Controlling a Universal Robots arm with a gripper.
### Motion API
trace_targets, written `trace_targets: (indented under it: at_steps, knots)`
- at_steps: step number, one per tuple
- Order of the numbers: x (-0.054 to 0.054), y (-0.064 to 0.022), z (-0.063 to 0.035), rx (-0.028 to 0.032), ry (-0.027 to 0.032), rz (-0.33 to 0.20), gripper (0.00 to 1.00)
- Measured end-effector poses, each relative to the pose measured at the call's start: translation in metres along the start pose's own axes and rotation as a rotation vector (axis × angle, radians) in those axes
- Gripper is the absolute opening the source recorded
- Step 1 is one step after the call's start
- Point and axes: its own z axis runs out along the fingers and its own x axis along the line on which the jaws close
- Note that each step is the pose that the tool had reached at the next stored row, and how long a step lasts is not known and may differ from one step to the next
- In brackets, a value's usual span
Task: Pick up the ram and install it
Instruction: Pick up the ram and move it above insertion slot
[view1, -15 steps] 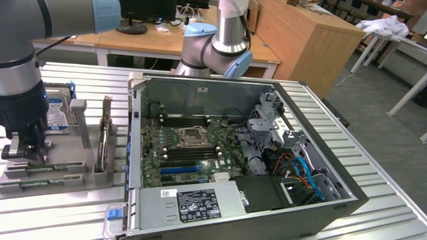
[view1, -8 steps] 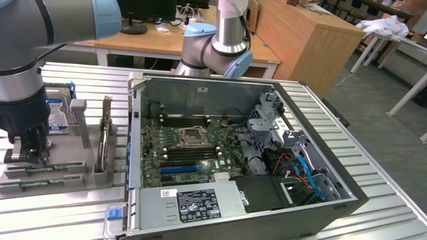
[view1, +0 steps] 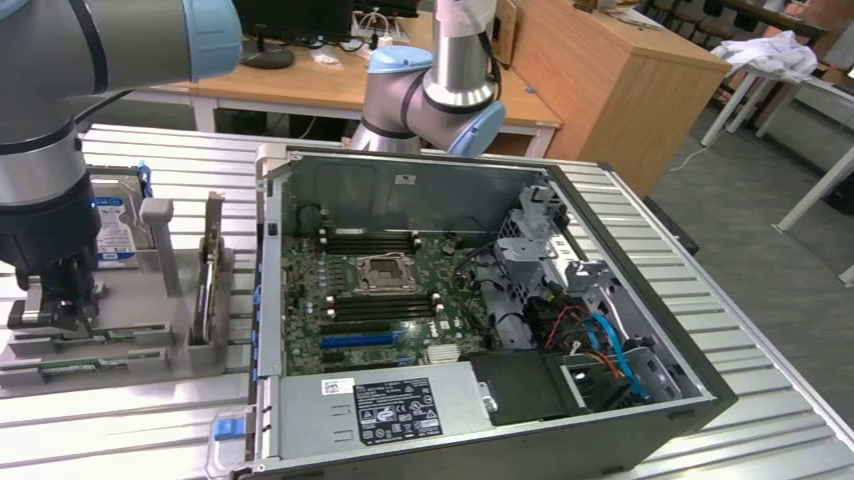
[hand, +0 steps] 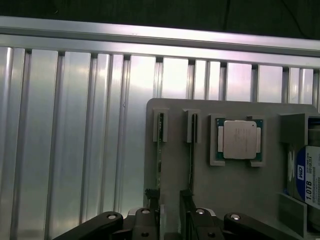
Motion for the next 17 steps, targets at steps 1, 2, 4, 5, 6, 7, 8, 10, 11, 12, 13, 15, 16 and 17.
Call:
trace_targets:
  at_steps: [1,2,4,5,6,7,8,10,11,12,13,15,16,17]
  knots:
    - [0.0009,0.0001,-0.0001,0.0000,0.0001,0.000,0.31]
    - [0.0020,0.0002,-0.0001,-0.0001,0.0001,0.000,0.31]
    - [0.0037,0.0003,-0.0002,-0.0001,0.0001,0.000,0.31]
    - [0.0044,0.0004,-0.0001,-0.0001,0.0000,0.000,0.31]
    - [0.0045,0.0004,-0.0001,-0.0001,0.0000,0.000,0.31]
    - [0.0045,0.0004,-0.0001,0.0000,0.0000,0.000,0.31]
    - [0.0045,0.0004,-0.0001,0.0000,0.0000,0.000,0.31]
    - [0.0046,0.0004,-0.0001,0.0000,0.0000,0.000,0.31]
    - [0.0046,0.0004,0.0000,-0.0001,0.0000,0.000,0.31]
    - [0.0046,0.0004,0.0005,0.0000,-0.0001,0.000,0.31]
    - [0.0047,0.0004,0.0013,0.0000,0.0000,0.000,0.31]
    - [0.0048,0.0003,0.0036,-0.0001,0.0000,0.000,0.31]
    - [0.0048,0.0002,0.0050,0.0000,-0.0001,0.000,0.31]
    - [0.0049,0.0001,0.0063,-0.0001,0.0000,0.000,0.31]
